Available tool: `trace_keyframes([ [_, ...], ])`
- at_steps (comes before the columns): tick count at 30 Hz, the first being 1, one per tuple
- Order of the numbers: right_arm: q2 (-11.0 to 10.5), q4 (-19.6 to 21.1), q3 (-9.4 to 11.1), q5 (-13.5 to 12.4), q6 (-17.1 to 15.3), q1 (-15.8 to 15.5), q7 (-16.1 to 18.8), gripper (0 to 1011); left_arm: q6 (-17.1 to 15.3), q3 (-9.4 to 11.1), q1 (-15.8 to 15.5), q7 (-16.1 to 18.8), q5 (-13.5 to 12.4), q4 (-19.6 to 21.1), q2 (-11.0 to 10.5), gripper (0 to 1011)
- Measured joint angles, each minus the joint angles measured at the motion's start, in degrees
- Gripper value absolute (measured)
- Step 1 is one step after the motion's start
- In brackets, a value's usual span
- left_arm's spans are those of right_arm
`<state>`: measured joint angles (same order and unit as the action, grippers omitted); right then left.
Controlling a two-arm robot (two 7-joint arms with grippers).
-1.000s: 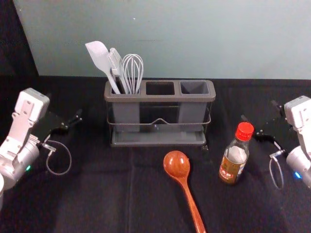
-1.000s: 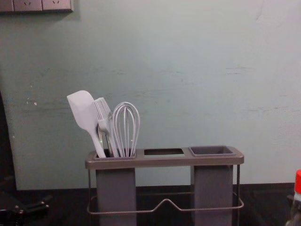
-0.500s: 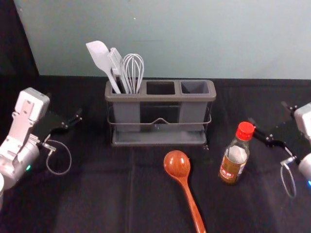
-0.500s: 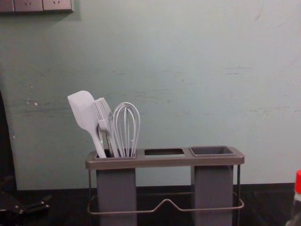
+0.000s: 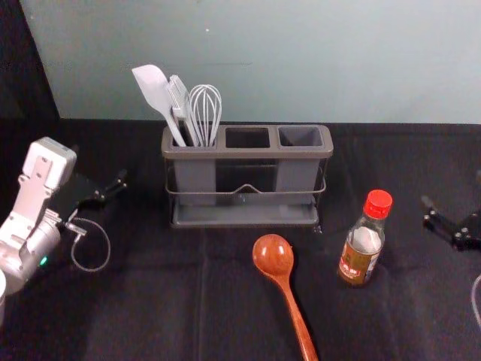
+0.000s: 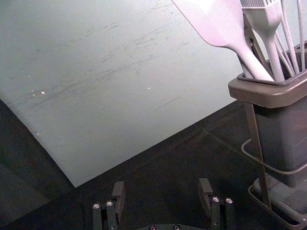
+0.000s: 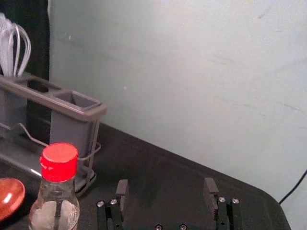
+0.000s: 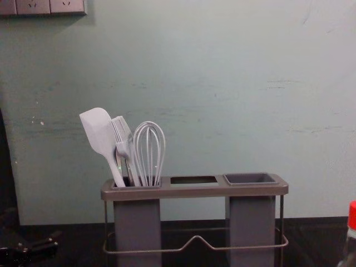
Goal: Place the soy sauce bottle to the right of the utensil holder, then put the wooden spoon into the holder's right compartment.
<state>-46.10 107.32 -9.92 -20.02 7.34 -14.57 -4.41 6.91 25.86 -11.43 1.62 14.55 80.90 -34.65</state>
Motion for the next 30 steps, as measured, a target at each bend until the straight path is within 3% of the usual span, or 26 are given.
trace_keyframes([
  [6, -0.39, 4.01, 5.05, -6.19, 5.11, -6.46, 3.42, 1002, 0.00, 0.00, 0.00, 0.00, 0.00, 0.00, 0.00, 1005],
  [11, -0.04, 5.43, 5.33, -9.62, 7.45, -7.93, 7.61, 1002, 0.00, 0.00, 0.00, 0.00, 0.00, 0.00, 0.00, 1005],
  [14, 0.62, 5.84, 3.95, -9.94, 7.71, -7.53, 9.37, 1003, 0.00, 0.00, 0.00, 0.00, 0.00, 0.00, 0.00, 1005],
  [20, 2.63, 4.47, 0.45, -8.05, 5.57, -4.37, 10.50, 1002, 0.00, 0.00, 0.00, 0.00, 0.00, 0.00, 0.00, 1005],
  [30, 7.10, -2.13, -3.68, -6.46, 1.16, 3.76, 13.06, 1003, 0.00, 0.00, 0.00, 0.00, 0.00, 0.00, 0.00, 1005],
])
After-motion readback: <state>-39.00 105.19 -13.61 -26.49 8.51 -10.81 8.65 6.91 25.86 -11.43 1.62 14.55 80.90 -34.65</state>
